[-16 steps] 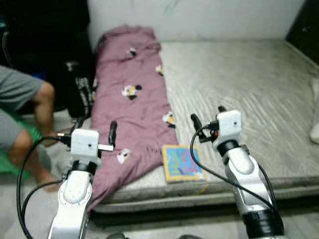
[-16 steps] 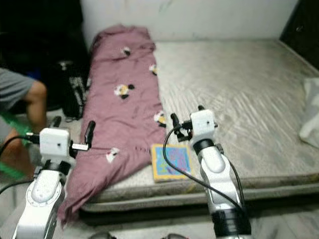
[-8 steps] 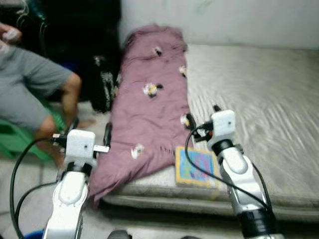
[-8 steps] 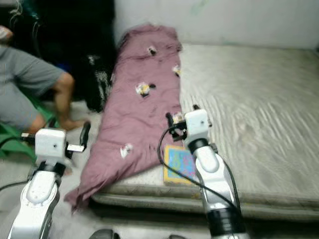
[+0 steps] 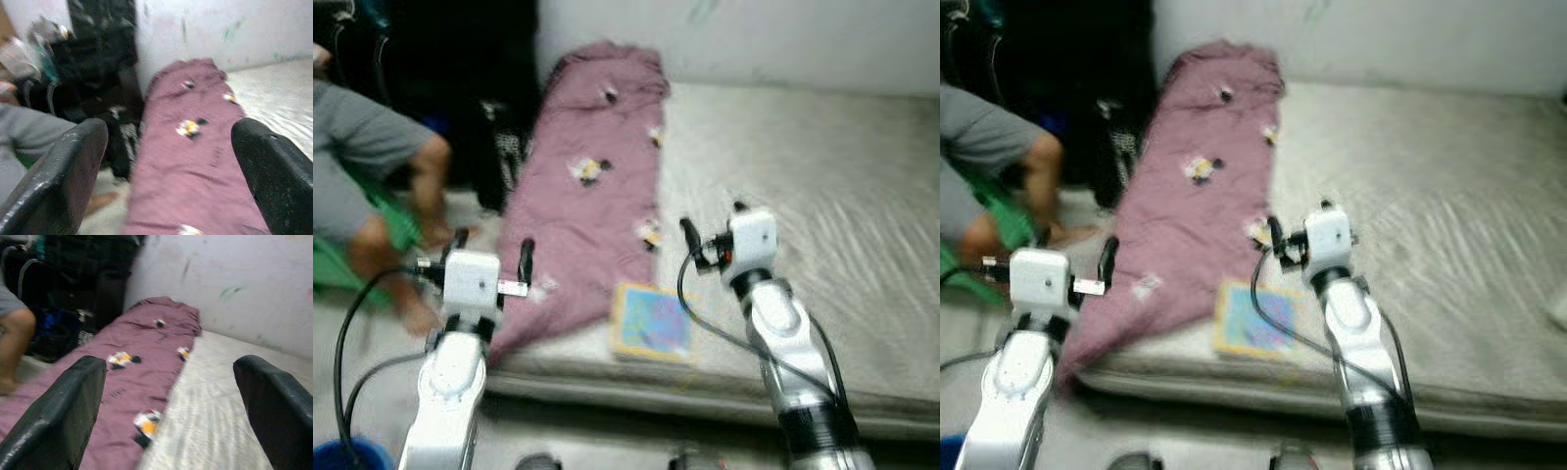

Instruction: Clean up the room

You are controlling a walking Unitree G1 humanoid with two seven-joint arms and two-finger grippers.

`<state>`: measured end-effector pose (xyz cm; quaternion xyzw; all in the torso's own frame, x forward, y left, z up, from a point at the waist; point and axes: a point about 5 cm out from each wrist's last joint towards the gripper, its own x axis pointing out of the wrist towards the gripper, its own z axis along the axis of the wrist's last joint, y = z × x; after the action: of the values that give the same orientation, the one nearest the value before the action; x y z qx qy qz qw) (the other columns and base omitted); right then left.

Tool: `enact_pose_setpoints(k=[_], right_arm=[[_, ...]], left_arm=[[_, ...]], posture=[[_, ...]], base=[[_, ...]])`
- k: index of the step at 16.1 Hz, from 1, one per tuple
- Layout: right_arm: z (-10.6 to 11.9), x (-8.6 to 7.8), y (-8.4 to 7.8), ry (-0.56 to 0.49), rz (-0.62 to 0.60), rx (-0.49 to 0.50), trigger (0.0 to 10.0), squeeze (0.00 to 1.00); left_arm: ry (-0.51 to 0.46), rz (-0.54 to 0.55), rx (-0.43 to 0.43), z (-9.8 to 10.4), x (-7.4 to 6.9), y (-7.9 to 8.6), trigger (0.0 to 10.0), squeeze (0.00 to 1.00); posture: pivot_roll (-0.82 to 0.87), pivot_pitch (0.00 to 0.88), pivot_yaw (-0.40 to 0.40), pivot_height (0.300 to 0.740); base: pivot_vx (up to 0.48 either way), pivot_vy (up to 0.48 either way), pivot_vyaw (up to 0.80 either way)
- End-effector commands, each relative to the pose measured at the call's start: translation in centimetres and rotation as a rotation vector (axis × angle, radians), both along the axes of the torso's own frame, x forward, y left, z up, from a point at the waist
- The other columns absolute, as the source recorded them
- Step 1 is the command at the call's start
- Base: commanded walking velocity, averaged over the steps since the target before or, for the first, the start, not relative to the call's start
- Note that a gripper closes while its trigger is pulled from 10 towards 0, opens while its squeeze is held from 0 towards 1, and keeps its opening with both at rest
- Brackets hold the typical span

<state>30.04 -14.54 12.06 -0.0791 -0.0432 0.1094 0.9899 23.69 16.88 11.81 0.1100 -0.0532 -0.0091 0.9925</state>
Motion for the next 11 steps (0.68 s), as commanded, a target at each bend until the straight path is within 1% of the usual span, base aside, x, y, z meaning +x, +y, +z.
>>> enact_pose_setpoints(k=[1, 11], right_arm=[[0.4, 0.17, -0.38, -0.018, -0.013, 0.002, 10.0, 0.0], [0.27, 0.14, -0.3, -0.02, -0.006, -0.019, 10.0, 0.0]], left_arm=[[-0.007, -0.016, 0.001, 0.21, 0.06, -0.26, 10.0, 0.0], [-0.01, -0.02, 0.0, 0.14, 0.15, -0.29, 10.0, 0.0]], posture=[[-0.02, 0.035, -0.014, 0.74], [-0.03, 0.036, -0.017, 0.74]], base=[[0.0, -0.364, 0.0], [0.0, -0.363, 0.0]])
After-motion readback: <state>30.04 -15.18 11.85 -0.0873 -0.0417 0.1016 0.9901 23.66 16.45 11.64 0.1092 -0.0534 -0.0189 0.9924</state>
